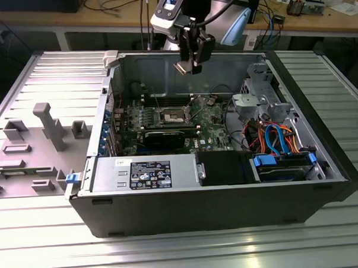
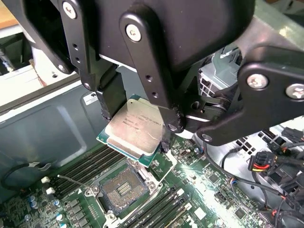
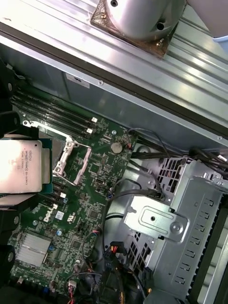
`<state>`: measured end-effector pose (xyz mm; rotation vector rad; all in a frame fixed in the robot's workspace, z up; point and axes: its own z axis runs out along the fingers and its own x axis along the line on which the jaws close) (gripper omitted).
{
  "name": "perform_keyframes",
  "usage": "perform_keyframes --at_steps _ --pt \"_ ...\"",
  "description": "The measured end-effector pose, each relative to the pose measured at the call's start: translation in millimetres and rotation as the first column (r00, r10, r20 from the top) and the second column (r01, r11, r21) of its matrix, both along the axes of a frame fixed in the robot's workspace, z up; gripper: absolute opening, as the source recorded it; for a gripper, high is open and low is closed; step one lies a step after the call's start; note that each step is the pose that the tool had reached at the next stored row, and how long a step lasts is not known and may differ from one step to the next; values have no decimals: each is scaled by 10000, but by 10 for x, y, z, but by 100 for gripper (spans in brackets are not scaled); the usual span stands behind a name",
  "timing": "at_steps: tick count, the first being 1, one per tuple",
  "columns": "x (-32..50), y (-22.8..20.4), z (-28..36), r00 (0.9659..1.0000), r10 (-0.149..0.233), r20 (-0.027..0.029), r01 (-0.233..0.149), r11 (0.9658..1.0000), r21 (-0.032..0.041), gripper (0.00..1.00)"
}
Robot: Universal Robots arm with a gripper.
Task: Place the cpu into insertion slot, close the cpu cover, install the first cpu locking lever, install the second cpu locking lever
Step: 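Place the cpu into insertion slot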
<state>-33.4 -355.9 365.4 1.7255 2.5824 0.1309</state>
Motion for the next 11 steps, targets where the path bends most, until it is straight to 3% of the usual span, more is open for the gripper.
perform_keyframes --at_steps 6,11 --pt "0 0 0 9984 -558 0 558 9984 0 55" --pt "0 0 0 9949 -1008 0 1008 9949 0 55"
